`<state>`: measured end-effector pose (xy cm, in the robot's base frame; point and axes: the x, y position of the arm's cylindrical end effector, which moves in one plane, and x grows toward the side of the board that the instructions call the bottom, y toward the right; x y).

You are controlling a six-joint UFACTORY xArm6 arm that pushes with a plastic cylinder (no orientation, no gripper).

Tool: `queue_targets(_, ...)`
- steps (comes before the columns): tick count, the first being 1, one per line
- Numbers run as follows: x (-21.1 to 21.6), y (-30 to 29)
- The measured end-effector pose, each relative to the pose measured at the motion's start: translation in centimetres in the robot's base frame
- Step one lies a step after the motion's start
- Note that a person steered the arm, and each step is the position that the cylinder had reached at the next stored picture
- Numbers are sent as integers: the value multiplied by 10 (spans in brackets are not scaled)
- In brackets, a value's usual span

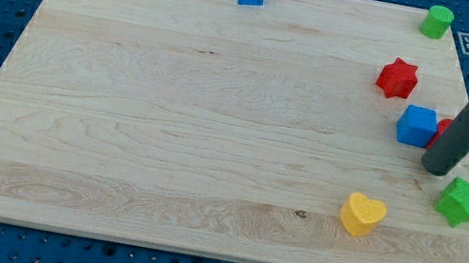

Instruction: Adjust the red circle right to the blue cube

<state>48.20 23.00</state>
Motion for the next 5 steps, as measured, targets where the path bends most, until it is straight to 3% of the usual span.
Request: queue_targets(5, -1, 49)
